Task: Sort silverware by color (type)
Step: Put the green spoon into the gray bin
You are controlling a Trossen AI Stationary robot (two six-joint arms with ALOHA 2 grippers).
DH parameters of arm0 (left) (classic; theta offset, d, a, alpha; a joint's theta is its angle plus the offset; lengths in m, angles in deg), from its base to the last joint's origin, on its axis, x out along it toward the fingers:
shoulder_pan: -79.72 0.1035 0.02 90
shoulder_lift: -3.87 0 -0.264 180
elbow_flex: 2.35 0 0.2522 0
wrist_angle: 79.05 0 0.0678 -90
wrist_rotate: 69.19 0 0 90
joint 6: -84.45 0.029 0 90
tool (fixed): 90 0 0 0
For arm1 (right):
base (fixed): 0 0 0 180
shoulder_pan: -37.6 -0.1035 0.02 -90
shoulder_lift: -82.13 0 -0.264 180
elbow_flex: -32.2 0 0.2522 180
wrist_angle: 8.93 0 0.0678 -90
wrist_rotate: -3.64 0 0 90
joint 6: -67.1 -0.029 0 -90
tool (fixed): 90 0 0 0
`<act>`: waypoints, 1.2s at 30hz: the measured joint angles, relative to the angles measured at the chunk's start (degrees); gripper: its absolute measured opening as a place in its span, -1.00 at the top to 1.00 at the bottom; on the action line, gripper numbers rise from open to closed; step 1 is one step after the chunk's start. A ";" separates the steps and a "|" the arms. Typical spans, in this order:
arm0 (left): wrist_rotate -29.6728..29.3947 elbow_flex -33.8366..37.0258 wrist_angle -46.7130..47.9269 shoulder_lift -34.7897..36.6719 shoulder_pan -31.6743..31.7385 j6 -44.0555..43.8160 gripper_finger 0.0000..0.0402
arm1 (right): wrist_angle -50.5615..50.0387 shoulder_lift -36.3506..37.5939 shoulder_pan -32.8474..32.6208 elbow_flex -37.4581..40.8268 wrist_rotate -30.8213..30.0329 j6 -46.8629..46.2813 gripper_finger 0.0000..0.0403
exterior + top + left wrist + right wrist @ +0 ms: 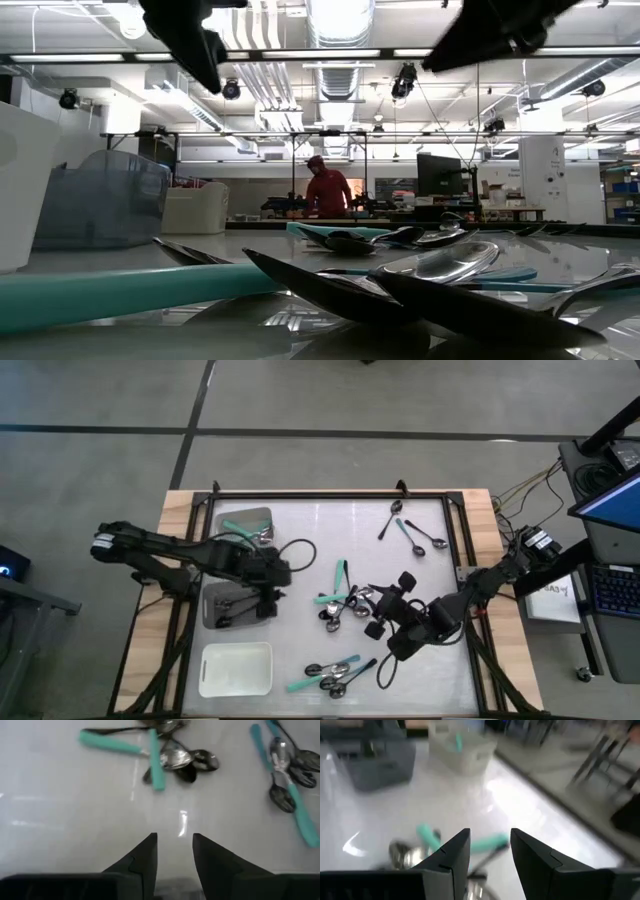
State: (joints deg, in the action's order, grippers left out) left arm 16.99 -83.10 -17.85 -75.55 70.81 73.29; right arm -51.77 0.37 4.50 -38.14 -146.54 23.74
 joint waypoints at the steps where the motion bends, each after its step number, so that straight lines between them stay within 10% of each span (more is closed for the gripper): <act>1: 0.31 0.38 -1.36 -0.80 0.00 1.17 0.48 | -3.16 0.00 0.04 0.00 2.33 -3.51 0.34; 12: -0.02 1.41 -15.65 -12.56 2.56 11.26 0.52 | -28.86 0.02 0.38 0.04 11.49 -27.61 0.36; 36: 0.19 1.02 -32.34 -27.65 4.79 13.40 0.52 | -28.90 0.00 0.48 0.04 21.65 -29.61 0.37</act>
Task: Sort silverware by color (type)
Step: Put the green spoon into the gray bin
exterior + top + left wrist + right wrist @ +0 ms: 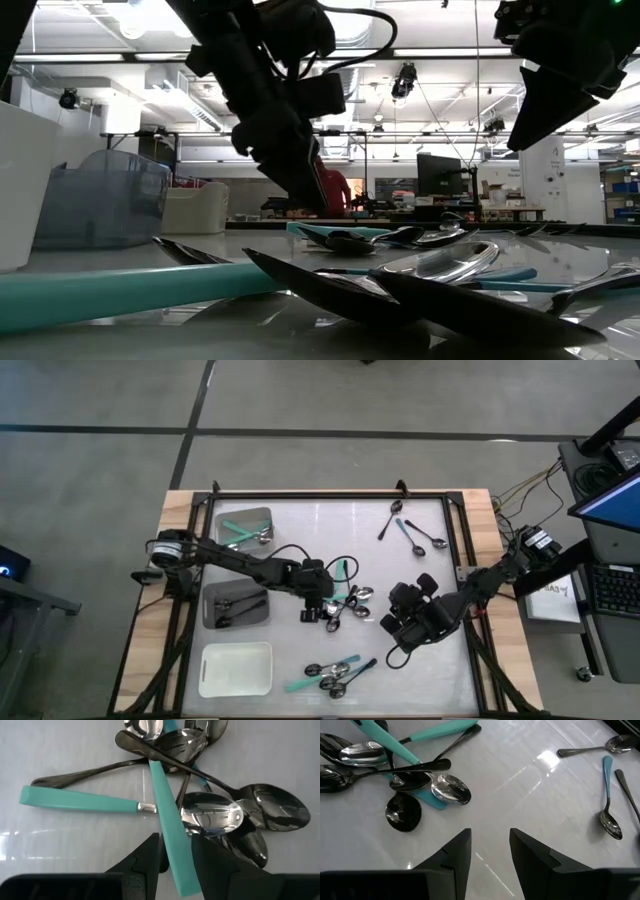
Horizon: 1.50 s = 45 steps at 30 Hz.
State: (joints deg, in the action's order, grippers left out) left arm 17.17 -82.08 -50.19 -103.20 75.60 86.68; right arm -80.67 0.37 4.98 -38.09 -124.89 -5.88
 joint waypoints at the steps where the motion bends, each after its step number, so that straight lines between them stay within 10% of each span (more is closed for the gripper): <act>1: 0.08 0.00 -0.12 0.00 0.00 -0.28 0.52 | 0.00 -0.02 0.00 0.00 0.00 0.01 0.37; 22: -1.56 -0.11 -3.76 -5.62 0.02 0.02 0.37 | 0.20 -0.05 0.00 0.00 0.02 0.06 0.37; 31: -1.29 -0.09 0.17 -4.04 0.00 -0.34 0.69 | 0.25 -0.07 0.00 0.00 0.02 0.08 0.37; 45: -1.45 0.00 5.52 2.52 -0.17 -2.75 0.66 | 0.44 -0.07 0.00 -0.04 -0.02 0.08 0.37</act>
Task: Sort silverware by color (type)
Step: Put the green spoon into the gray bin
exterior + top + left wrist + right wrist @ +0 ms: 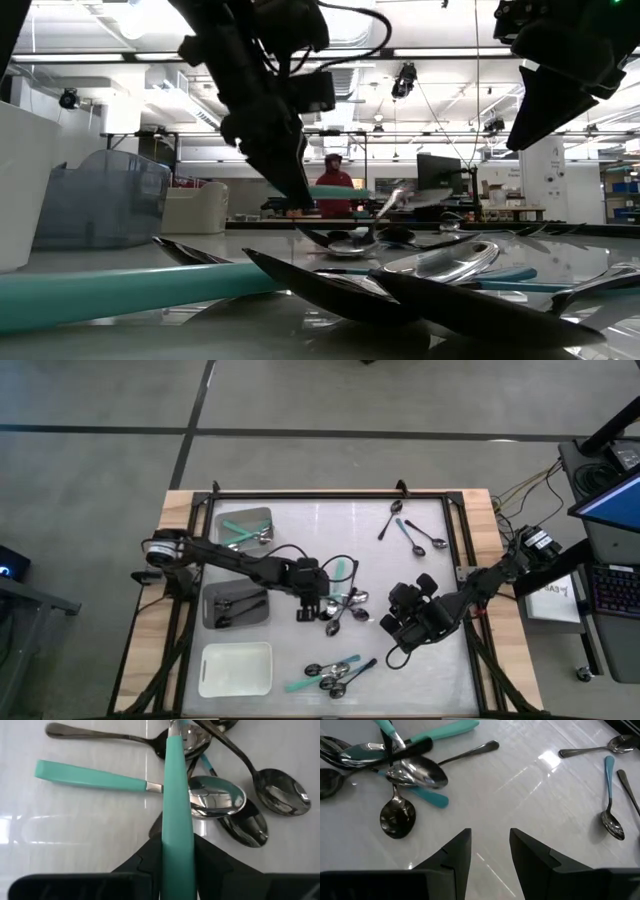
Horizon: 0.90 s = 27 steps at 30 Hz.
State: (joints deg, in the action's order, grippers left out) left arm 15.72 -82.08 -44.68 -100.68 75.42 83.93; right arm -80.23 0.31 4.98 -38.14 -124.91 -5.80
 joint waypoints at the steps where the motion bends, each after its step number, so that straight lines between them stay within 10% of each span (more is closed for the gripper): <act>1: -0.18 0.00 0.46 0.51 0.00 -0.02 0.67 | 0.02 0.00 0.00 0.00 0.00 -0.02 0.37; 27: -35.41 0.00 25.91 13.29 4.15 -9.14 0.68 | 1.51 0.00 0.00 0.00 -0.37 -0.68 0.37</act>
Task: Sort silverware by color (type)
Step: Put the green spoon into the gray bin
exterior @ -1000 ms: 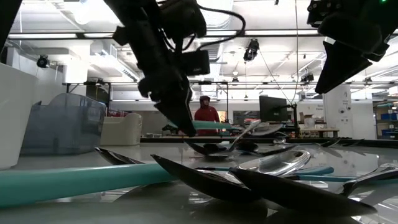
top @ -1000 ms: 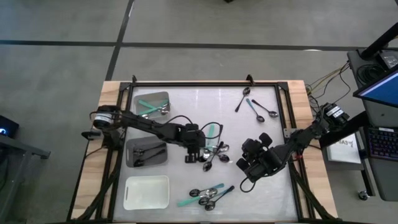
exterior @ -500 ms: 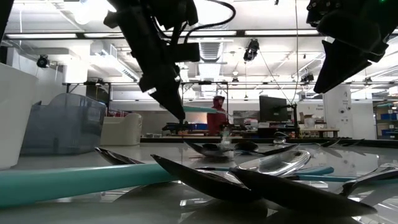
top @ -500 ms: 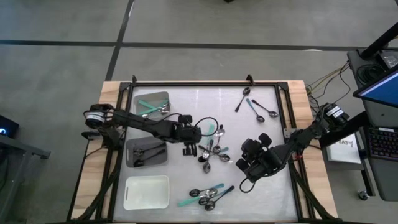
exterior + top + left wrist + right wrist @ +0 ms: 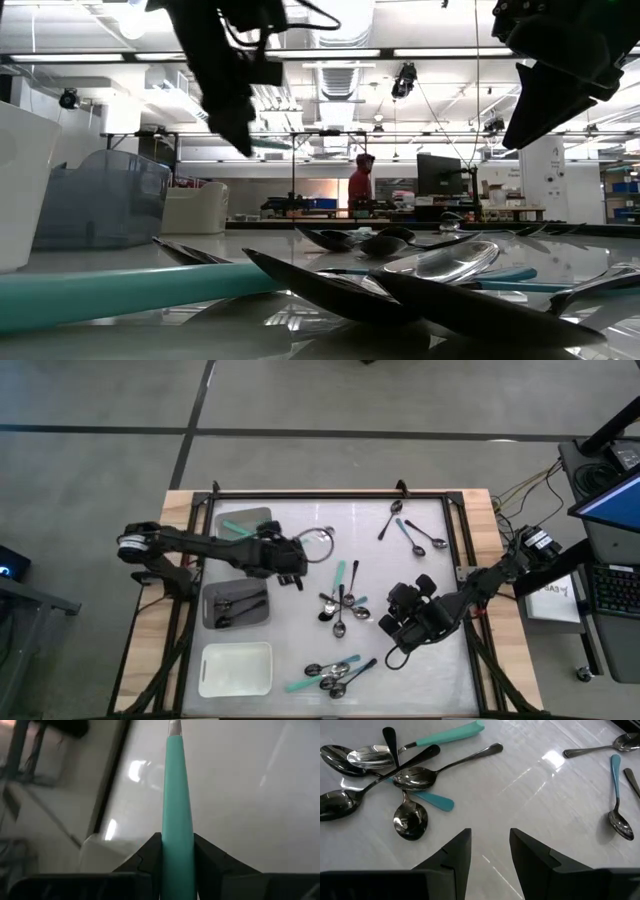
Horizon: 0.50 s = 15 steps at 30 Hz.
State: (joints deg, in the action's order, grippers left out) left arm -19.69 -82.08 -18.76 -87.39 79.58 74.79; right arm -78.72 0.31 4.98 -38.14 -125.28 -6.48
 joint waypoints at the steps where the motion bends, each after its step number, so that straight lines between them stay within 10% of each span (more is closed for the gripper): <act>1: -0.66 0.00 2.04 1.11 0.79 -1.09 0.68 | 0.00 0.00 0.00 0.00 -0.02 0.00 0.37; 15: 4.00 8.49 17.00 14.53 15.55 -4.25 0.68 | 0.96 0.00 0.00 0.00 -0.06 0.11 0.37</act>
State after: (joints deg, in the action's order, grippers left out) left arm -15.69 -73.59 -1.76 -72.86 95.13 70.54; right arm -77.76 0.31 4.98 -38.14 -125.34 -6.37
